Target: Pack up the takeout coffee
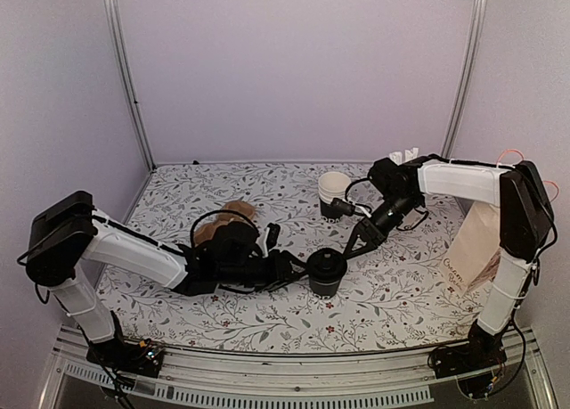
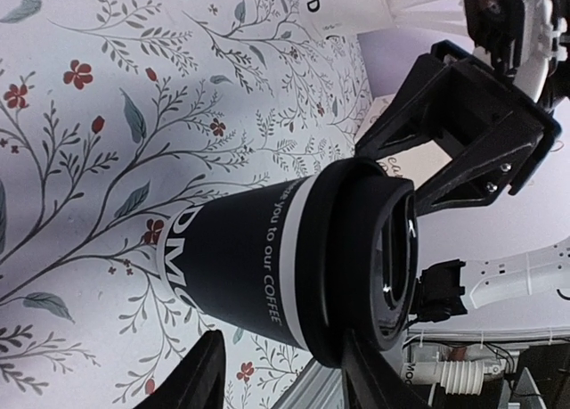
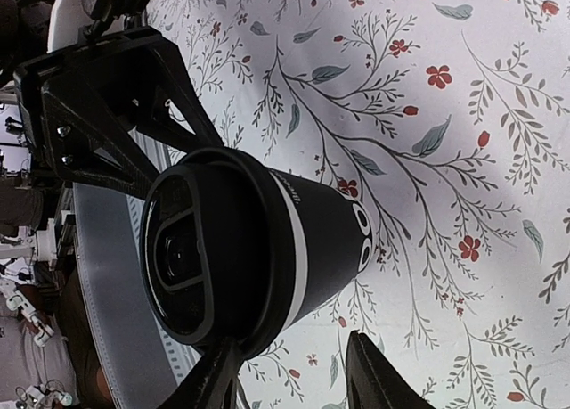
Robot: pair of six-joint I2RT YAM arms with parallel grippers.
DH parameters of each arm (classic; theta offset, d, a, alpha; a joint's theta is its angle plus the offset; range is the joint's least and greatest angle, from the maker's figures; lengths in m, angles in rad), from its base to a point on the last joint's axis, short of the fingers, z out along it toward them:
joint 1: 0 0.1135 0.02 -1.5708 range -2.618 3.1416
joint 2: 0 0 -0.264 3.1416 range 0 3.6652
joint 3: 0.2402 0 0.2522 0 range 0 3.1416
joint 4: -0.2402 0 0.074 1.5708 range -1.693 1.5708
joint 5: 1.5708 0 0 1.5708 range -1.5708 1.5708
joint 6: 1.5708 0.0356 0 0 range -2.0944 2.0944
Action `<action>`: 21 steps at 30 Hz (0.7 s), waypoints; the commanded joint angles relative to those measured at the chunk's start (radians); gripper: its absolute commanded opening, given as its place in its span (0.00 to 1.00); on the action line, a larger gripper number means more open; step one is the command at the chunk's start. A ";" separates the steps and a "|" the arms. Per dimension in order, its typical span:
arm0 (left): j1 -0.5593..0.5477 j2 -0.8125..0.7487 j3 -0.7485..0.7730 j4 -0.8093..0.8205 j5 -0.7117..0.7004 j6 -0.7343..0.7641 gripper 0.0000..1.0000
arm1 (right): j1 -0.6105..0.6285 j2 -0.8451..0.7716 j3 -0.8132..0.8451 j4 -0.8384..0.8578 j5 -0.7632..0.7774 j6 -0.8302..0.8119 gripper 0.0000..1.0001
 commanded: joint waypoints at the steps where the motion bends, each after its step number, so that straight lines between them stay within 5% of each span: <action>1: -0.007 0.046 -0.021 0.019 0.041 -0.023 0.46 | 0.005 0.047 0.016 0.005 -0.014 0.004 0.43; 10: -0.005 0.152 -0.063 0.032 0.086 -0.073 0.43 | 0.005 0.146 -0.065 0.045 0.053 0.021 0.41; 21: 0.001 0.255 -0.136 0.063 0.095 -0.209 0.35 | 0.039 0.231 -0.140 0.096 0.282 0.071 0.27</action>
